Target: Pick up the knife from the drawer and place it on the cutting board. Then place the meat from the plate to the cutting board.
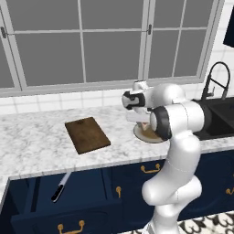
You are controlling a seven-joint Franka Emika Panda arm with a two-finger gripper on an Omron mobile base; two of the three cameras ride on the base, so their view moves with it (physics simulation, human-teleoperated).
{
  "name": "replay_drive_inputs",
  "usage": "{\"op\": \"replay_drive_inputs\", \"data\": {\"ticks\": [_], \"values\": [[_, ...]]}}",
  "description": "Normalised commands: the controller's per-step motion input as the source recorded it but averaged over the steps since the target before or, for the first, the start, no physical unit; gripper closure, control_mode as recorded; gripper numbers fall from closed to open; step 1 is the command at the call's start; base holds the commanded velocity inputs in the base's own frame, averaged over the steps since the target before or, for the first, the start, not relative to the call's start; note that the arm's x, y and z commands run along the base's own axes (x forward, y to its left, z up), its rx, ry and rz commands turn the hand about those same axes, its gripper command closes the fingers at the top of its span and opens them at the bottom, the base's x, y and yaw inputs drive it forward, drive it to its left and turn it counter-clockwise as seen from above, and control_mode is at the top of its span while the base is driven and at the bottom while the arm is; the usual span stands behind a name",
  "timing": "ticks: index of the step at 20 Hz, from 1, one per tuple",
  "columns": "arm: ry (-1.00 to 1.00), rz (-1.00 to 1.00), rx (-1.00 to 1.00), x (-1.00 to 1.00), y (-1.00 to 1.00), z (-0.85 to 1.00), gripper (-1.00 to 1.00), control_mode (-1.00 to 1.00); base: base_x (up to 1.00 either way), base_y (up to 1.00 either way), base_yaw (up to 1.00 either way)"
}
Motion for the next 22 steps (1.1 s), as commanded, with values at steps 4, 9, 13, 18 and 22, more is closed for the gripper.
{"op": "replay_drive_inputs", "data": {"ticks": [4,9,13,18,22], "values": [[-0.13,0.44,0.00,0.00,0.62,0.31,1.00,-1.00,0.00,0.00,0.00],[-0.10,0.36,0.05,0.00,0.57,0.08,1.00,-1.00,0.00,0.00,0.00],[-0.05,0.17,0.15,0.03,0.68,0.00,1.00,-1.00,0.00,0.00,0.00],[0.00,0.13,0.11,0.15,0.62,0.00,1.00,-1.00,0.00,0.00,0.00],[0.00,0.03,0.01,0.34,0.71,0.00,1.00,-1.00,0.00,0.00,0.00]]}}
